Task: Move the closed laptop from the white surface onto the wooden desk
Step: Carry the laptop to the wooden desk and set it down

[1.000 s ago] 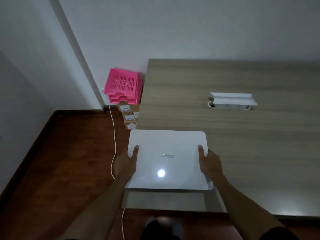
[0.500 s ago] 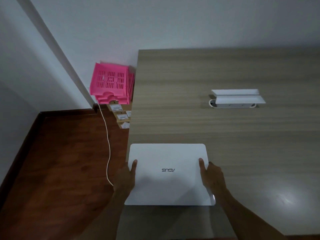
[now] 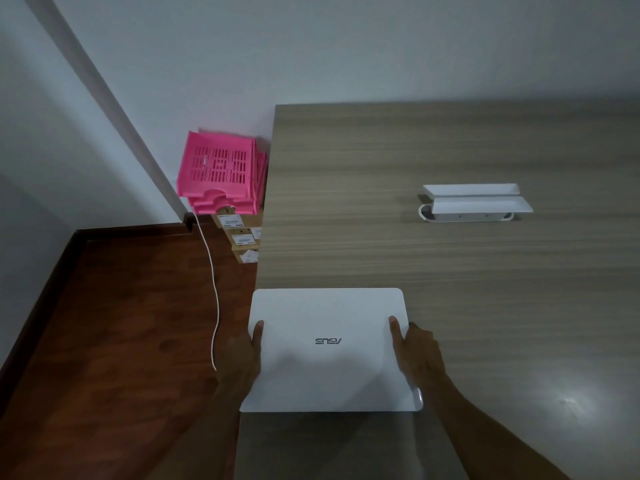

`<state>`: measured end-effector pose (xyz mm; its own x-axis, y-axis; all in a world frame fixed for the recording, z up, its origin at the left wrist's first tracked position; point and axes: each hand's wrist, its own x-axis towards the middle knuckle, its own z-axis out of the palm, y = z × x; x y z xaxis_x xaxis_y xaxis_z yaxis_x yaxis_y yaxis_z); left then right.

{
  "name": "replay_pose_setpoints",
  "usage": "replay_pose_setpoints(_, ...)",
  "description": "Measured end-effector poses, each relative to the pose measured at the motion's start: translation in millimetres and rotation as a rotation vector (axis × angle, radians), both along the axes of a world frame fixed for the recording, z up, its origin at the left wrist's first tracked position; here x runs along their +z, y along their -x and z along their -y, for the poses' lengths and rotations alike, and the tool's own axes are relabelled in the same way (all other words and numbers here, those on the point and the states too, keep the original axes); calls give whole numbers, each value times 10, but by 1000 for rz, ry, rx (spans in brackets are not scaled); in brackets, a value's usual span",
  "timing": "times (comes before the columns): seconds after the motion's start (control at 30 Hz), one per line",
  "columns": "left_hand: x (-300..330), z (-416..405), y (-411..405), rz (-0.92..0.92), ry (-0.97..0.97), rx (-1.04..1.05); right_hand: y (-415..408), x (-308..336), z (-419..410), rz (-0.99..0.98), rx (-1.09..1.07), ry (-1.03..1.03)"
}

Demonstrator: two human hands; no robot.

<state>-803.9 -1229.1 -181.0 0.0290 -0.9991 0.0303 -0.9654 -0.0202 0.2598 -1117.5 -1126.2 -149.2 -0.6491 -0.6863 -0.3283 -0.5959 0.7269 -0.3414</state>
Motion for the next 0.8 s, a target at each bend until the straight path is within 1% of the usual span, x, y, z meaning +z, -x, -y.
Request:
replay_pose_setpoints(0.07, 4, -15, 15, 50, 28, -13, 5, 17, 33, -11, 4, -21)
replay_pose_setpoints(0.23, -81, 17, -3, 60, -55, 2, 66, -96, 86, -33, 20, -27)
replay_pose_setpoints(0.37, -75, 8, -8, 15, 12, -26, 98, -133, 85, -59, 44, -50)
replay_pose_setpoints(0.47, 104, -3, 74, -1, 46, -9, 176, -141, 114, -38, 64, -74)
replay_pose_setpoints(0.57, 196, -12, 79, 0, 5, -42, 167, -76, 139, 32, 48, -122)
replay_pose_setpoints(0.6, 154, -6, 58, -38, -24, -45, 159, -68, 138, 56, 39, -123)
replay_pose_setpoints(0.63, 139, -1, 46, -109, -98, -26, 134, -27, 125, 78, 35, -116)
replay_pose_setpoints(0.7, 1, 33, -7, -243, -193, 46, 92, 20, 59, 91, 66, -64)
replay_pose_setpoints(0.73, -61, 29, -40, -270, -222, 49, 72, 32, 7, 82, 99, -27)
replay_pose_setpoints(0.8, -67, -50, -91, -223, -228, 17, -6, 65, -147, 48, 181, 32)
